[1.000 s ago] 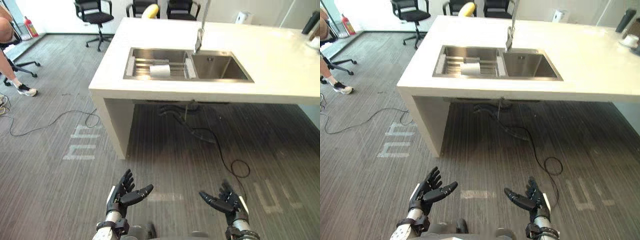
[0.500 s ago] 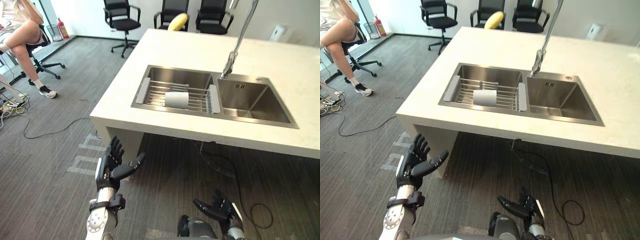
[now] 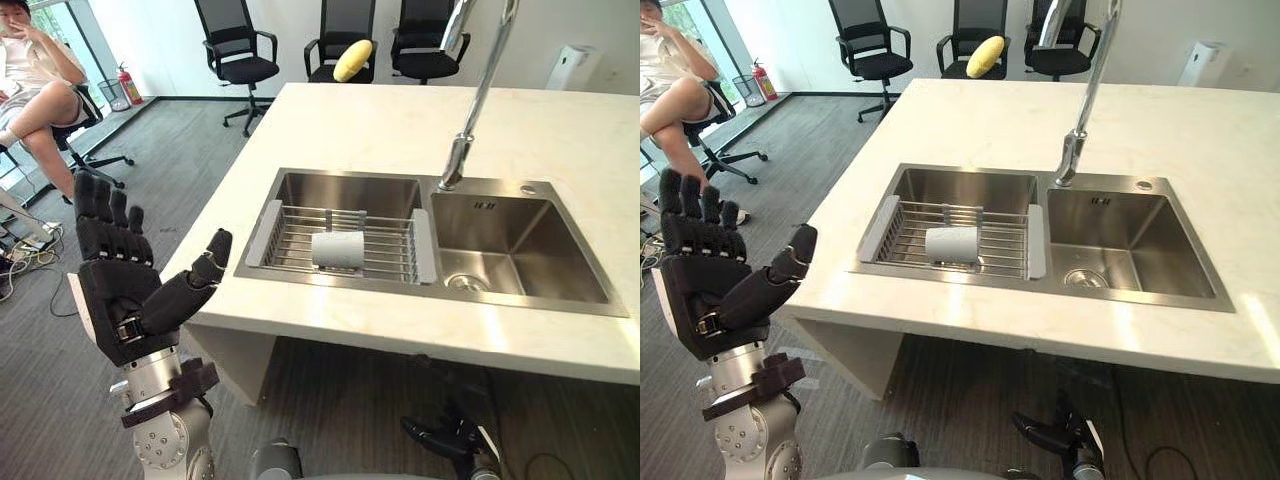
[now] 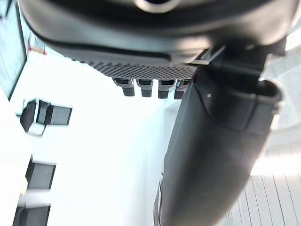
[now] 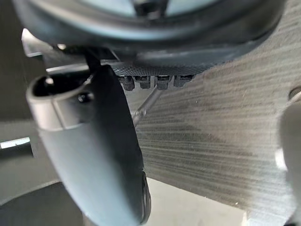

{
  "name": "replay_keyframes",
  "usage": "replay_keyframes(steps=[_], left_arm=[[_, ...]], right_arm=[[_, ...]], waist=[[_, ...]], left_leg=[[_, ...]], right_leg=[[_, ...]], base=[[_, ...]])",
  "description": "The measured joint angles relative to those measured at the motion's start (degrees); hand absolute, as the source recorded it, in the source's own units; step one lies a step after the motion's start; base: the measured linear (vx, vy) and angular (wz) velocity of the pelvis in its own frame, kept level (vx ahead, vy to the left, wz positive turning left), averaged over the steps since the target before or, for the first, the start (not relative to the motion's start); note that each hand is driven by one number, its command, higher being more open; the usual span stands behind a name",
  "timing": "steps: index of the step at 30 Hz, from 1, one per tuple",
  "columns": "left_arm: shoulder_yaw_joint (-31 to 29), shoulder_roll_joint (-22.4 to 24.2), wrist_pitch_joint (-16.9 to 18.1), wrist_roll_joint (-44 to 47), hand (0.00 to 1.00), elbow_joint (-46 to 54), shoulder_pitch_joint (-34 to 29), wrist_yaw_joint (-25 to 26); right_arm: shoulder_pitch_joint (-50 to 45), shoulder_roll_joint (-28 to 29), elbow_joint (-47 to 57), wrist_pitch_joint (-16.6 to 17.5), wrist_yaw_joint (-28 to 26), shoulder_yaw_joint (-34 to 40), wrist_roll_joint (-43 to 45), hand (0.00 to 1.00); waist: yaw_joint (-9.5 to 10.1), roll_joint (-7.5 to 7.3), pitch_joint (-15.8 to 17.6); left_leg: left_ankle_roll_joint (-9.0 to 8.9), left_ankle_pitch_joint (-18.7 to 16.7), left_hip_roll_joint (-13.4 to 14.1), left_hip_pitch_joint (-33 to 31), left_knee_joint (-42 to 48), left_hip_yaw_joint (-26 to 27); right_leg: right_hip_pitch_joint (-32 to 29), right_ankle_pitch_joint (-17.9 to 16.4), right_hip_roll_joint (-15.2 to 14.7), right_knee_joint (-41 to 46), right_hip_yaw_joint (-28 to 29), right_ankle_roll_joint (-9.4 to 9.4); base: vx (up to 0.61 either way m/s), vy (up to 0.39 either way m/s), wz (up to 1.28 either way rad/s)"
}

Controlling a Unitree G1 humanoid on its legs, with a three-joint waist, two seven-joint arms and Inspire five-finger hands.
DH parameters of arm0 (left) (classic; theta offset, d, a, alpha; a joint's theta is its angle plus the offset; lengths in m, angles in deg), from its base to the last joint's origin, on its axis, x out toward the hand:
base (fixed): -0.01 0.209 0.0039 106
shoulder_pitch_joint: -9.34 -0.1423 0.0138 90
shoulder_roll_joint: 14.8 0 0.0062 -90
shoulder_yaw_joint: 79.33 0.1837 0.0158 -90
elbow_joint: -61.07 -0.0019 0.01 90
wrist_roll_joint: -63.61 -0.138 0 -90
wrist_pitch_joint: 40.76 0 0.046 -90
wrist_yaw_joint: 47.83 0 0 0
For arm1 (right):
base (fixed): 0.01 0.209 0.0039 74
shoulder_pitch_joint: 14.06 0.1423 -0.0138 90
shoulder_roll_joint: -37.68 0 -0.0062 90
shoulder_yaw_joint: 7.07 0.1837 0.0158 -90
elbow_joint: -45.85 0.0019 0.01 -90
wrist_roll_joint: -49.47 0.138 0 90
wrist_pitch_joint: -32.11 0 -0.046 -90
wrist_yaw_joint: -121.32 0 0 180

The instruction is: Walk over to the sink, pick up the cup, carry it to the dishwasher, place the cup inside the dishwasher, then close the dishwasher door

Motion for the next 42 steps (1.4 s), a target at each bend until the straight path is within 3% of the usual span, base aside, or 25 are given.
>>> replay_keyframes(steps=[3,5,7,9,11,13,14,15,16,19,21,24,31,42], left_arm=[[3.3,-1.7,-3.8,-0.1,1.0,-0.3,0.2,-1.9],[5.1,-2.1,-5.5,-0.1,1.0,-0.4,0.2,-2.3],[7.3,-2.3,-6.7,-0.8,1.0,-0.3,0.2,-2.4],[8.3,-3.5,-7.0,-1.3,1.0,-0.2,0.4,-2.4],[9.1,-4.7,-7.5,-2.7,1.0,-0.2,0.5,-2.4],[9.6,-5.5,-8.2,-4.1,1.0,-0.6,2.6,-2.4],[9.6,-6.1,-8.7,-4.9,1.0,-1.2,4.5,-2.4],[9.3,-6.5,-9.1,-5.1,1.0,-1.4,5.1,-2.4],[9.1,-7.2,-9.5,-5.5,1.0,-1.8,6.0,-2.4],[9.6,-6.6,-11.4,-8.6,1.0,-4.6,6.7,-3.8],[10.0,-6.7,-12.0,-10.3,1.0,-5.3,6.7,-5.2],[10.9,-7.2,-13.2,-13.5,1.0,-5.8,6.8,-7.1],[13.3,-13.0,-18.2,-27.5,1.0,-6.5,9.9,-9.7],[16.7,-18.6,-25.8,-29.0,1.0,-11.4,12.0,-14.9]], right_arm=[[1.3,3.1,-0.1,-0.4,0.8,-2.2,-1.6,1.0],[1.2,4.6,0.7,-0.4,0.9,-3.2,-2.2,1.0],[1.0,5.3,0.9,-0.5,0.9,-3.8,-2.6,1.0],[0.4,6.0,0.9,-0.5,0.8,-3.8,-3.6,1.0],[-0.6,6.2,0.9,-0.1,0.6,-3.6,-4.1,1.0],[-0.7,6.2,0.6,0.2,0.5,-3.4,-4.3,1.0],[-0.7,6.2,0.3,0.5,0.0,-3.2,-4.3,1.0],[-0.7,6.2,0.2,0.5,-0.2,-3.1,-4.3,1.0],[-1.0,6.3,0.0,0.5,-0.7,-3.2,-4.3,1.0],[-1.1,5.0,-0.4,-0.5,-0.8,-2.2,-4.3,1.0],[-1.0,4.6,-0.4,-1.3,-1.0,-2.2,-4.3,1.0],[-1.1,4.6,-0.6,-1.7,-1.0,-1.8,-4.3,1.0],[-0.9,4.4,-4.1,-2.1,-1.0,0.2,-4.4,1.0],[-1.1,3.4,-7.9,-3.0,-2.9,2.5,-4.4,1.0]], waist=[[-0.12,-2.96,-1.4],[-0.1,-3.65,-1.4],[0.13,-3.62,-1.3],[-0.34,-4.34,-1.0],[-1.14,-4.74,-1.7],[-2.1,-5.0,-2.2],[-2.71,-5.14,-2.3],[-2.73,-5.56,-2.5],[-2.64,-6.91,-3.3],[-2.58,-4.61,-4.7],[-2.58,-4.25,-5.0],[-2.65,-4.19,-5.1],[-2.64,-4.15,-5.8],[-2.97,-3.35,-6.6]], left_leg=[[1.22,-1.1,-2.8,3.0,-2.5,2.6],[1.81,-2.4,-3.6,4.5,-3.3,3.7],[2.33,-4.9,-4.2,7.9,-4.2,5.3],[2.9,-6.0,-5.5,11.0,-4.9,5.4],[3.38,-7.1,-5.6,12.9,-4.6,4.9],[2.54,-8.3,-4.5,13.3,-3.4,2.6],[1.02,-8.9,-3.6,13.0,-1.8,1.4],[0.58,-9.2,-3.5,13.0,-1.1,1.1],[-0.17,-9.6,-3.7,12.7,-0.5,0.8],[-2.14,-9.0,-0.9,12.9,-2.7,-0.2],[-3.07,-8.2,-0.3,13.2,-4.2,0.0],[-3.42,-7.3,0.0,13.3,-5.6,0.2],[-3.3,-3.4,-0.2,13.0,-9.2,0.5],[-3.48,-0.3,-0.1,13.6,-15.2,1.2]], right_leg=[[0.0,-1.3,-3.4,1.3,2.8,2.02],[-0.9,-2.0,-4.6,4.7,3.8,2.8],[-5.6,-3.6,-7.2,18.8,5.1,4.08],[-11.0,-2.9,-10.7,33.8,5.9,5.43],[-13.6,-4.0,-12.4,39.5,5.4,4.72],[-14.9,-5.1,-12.5,37.7,4.8,4.69],[-15.0,-4.9,-11.9,32.8,4.9,4.75],[-15.0,-3.8,-11.7,29.4,4.9,4.39],[-14.6,-1.4,-11.6,24.7,5.1,4.17],[-9.9,-1.8,-7.7,15.6,2.8,4.39],[-8.8,-1.8,-6.4,12.0,3.0,4.38],[-7.9,-1.6,-5.5,8.7,3.2,4.23],[-7.1,1.8,-4.5,3.0,3.7,3.48],[-7.8,4.9,-3.2,-0.2,4.2,2.95]], base=[[0.26,0.179,-0.29],[0.13,0.088,-0.27],[0.09,0.131,-0.31],[0.11,0.077,-0.02],[0.18,0.006,0.21],[0.24,-0.105,0.51],[0.2,-0.135,0.49],[0.21,-0.172,0.33],[0.2,-0.177,0.17],[0.21,-0.195,0.03],[0.13,-0.137,-0.16],[0.07,-0.092,-0.08],[-0.02,-0.012,0.0],[-0.12,-0.005,0.0]])
